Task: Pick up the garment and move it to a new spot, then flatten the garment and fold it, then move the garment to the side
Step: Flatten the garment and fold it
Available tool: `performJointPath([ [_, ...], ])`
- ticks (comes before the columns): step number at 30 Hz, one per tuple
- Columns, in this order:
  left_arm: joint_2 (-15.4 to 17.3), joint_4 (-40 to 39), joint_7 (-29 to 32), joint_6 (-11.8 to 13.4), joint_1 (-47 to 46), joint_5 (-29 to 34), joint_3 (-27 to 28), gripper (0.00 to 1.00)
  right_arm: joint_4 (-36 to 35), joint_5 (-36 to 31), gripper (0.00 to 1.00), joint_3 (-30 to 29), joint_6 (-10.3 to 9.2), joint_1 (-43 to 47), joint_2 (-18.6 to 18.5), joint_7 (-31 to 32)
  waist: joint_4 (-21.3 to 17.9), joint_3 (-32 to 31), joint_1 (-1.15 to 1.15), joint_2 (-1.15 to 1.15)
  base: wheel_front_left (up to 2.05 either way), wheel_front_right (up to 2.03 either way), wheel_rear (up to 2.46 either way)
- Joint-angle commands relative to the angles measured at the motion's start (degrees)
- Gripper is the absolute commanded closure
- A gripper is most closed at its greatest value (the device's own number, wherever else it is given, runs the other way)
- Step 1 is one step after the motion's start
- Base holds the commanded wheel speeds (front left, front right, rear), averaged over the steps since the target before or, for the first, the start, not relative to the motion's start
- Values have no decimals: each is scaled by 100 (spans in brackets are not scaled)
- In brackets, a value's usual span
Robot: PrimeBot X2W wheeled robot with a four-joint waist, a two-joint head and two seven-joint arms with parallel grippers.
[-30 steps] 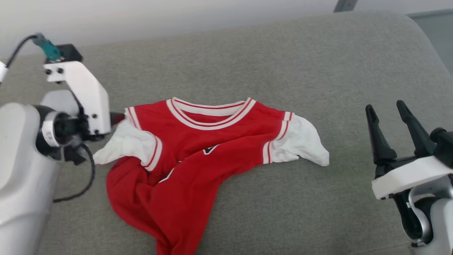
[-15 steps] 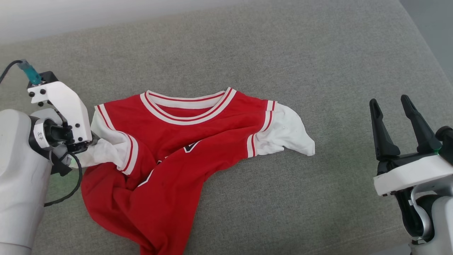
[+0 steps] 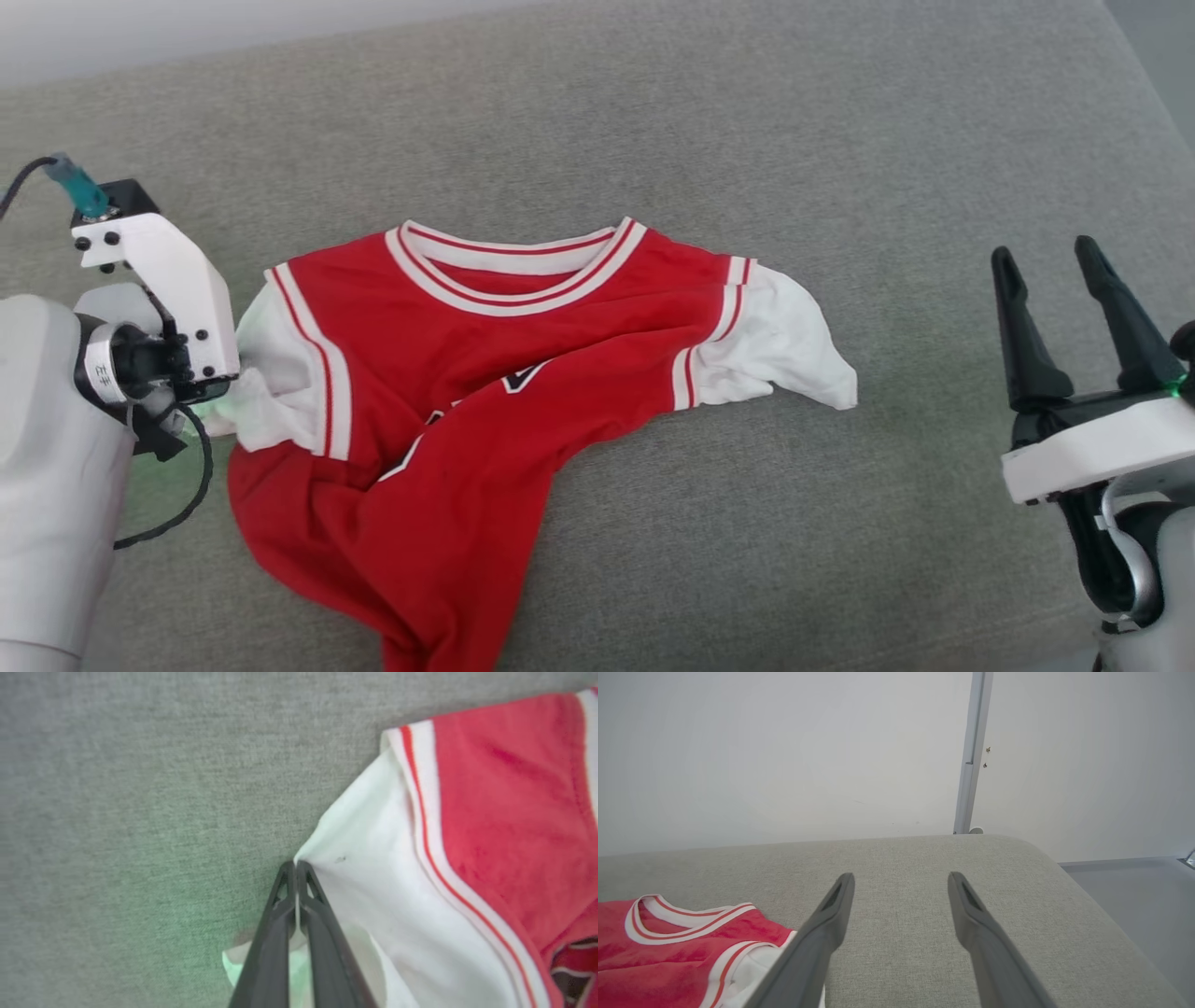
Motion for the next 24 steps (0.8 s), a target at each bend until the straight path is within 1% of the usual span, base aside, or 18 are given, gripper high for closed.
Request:
performJointPath([
  [1,52,31,-81,-47,214,47,-42,100,-1,-11,0,-47,-2,32,-24,22,98,-49,0,0,0,0,0],
  [5,198,-349,-290,-80,237,45,51,100,-35,-46,0,-112,-2,113,-36,74,293,-148,0,0,0,0,0],
  [9,409,-827,-413,19,451,85,114,100,-88,-68,0,-158,-2,167,-33,134,463,-239,0,0,0,0,0],
  [12,597,-1206,-397,120,714,81,189,100,-130,-68,0,-190,-2,223,-24,171,567,-291,0,0,0,0,0],
  [14,666,-1400,-347,223,940,36,243,100,-145,-63,0,-190,-2,245,-16,213,624,-314,0,0,0,0,0],
  [16,679,-1565,-346,309,1104,-26,301,100,-170,-72,0,-187,-2,253,-2,223,664,-327,0,0,0,0,0],
  [19,605,-1715,-441,410,1290,-166,414,100,-192,-72,0,-165,-2,253,0,266,717,-349,0,0,0,0,0],
  [20,595,-1739,-478,413,1332,-177,428,82,-195,-71,0,-150,-2,256,-4,277,731,-364,0,0,0,0,0],
  [21,600,-1753,-465,415,1364,-192,426,36,-202,-71,0,-132,-2,257,-3,284,739,-378,0,0,0,0,0],
  [22,614,-1769,-420,385,1371,-194,402,0,-206,-71,0,-123,-2,262,-4,300,748,-400,0,0,0,0,0],
  [24,624,-1864,-304,440,1251,-205,411,0,-223,-79,0,-92,-2,304,-28,334,775,-478,0,0,0,0,0],
])
